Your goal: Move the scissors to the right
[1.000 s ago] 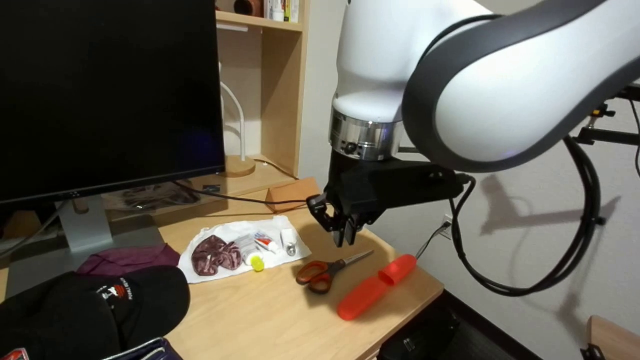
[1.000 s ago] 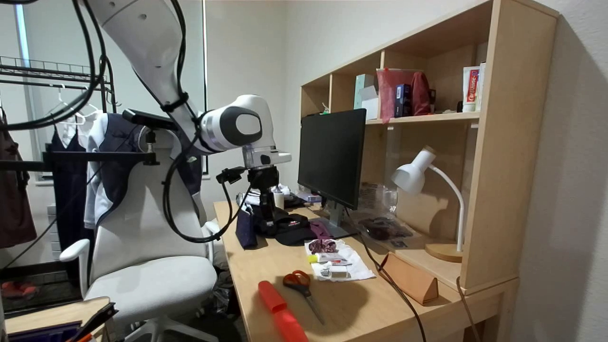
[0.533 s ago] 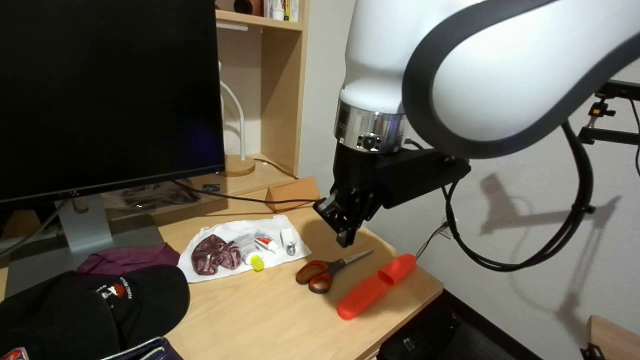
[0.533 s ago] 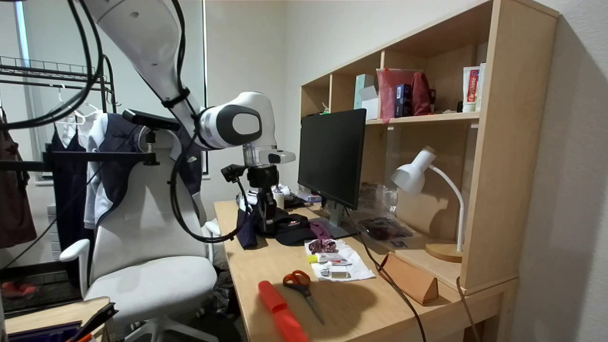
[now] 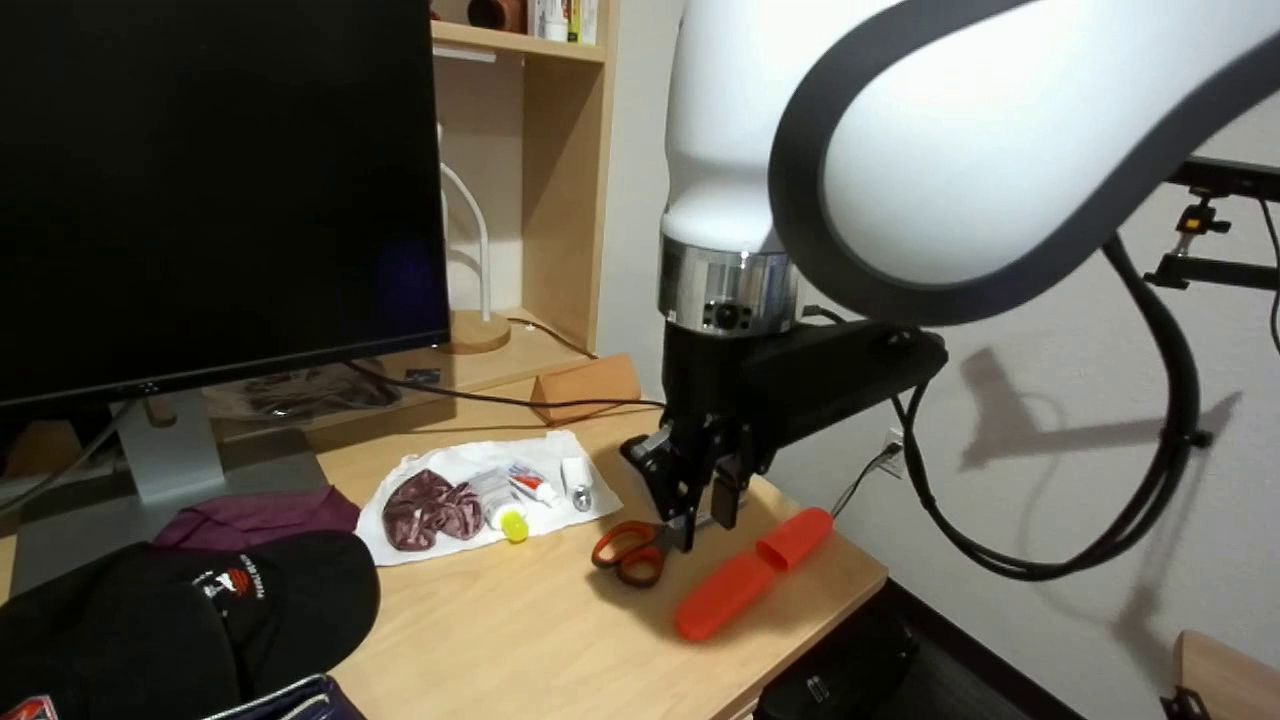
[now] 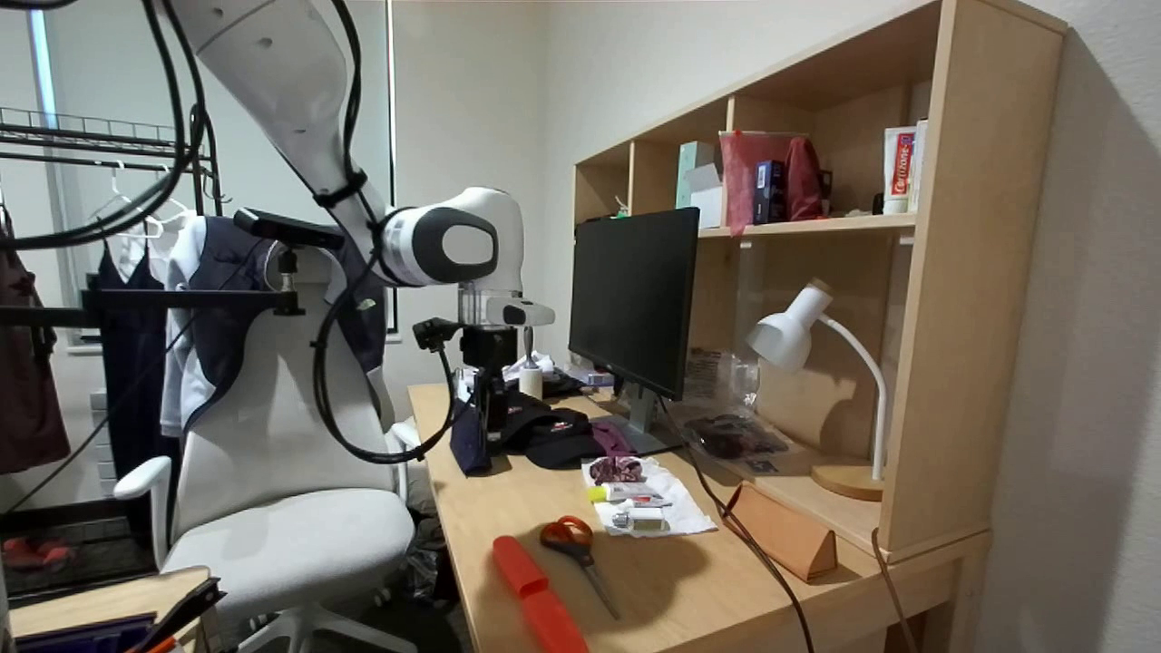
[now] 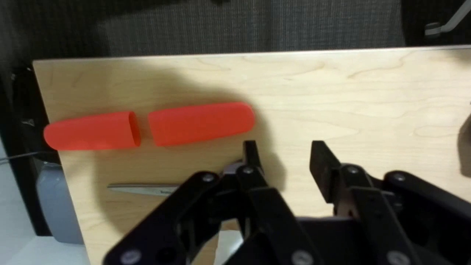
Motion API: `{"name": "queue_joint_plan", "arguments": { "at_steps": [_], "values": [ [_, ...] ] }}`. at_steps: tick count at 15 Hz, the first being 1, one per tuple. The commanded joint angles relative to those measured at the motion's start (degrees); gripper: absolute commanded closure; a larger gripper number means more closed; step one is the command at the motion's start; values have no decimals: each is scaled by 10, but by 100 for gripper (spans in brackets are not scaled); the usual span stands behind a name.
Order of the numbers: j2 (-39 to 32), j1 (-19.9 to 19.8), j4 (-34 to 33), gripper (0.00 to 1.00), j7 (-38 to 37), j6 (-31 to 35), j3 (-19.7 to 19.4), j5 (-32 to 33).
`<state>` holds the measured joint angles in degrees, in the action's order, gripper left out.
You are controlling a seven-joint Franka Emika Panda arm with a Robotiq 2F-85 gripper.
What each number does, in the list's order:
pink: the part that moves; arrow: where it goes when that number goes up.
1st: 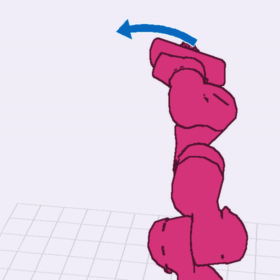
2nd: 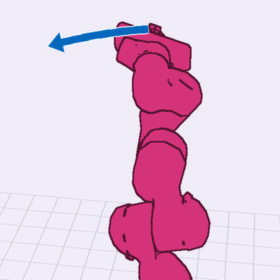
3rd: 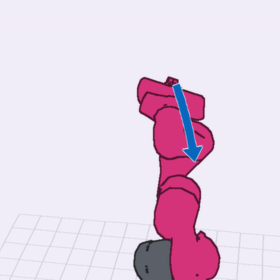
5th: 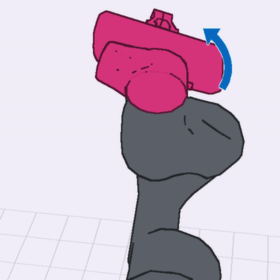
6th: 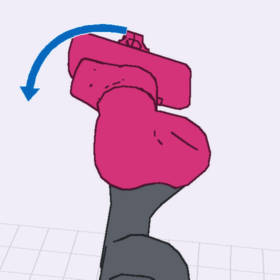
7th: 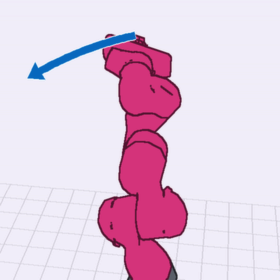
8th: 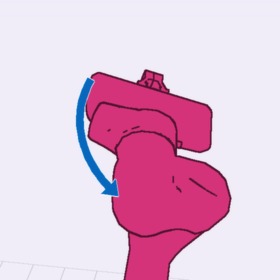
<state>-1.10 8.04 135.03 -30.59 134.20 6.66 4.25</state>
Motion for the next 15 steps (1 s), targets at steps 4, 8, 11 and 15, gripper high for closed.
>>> {"name": "queue_joint_plan", "arguments": {
  "at_steps": [4,8,11,15],
  "values": [
    [-34,19,-8,33,-164,-22,4,104],
    [-59,35,-17,14,-199,-22,7,109],
    [-60,35,-21,14,-199,-22,6,109],
    [-60,35,-21,14,-199,-22,6,109]
  ]
}}
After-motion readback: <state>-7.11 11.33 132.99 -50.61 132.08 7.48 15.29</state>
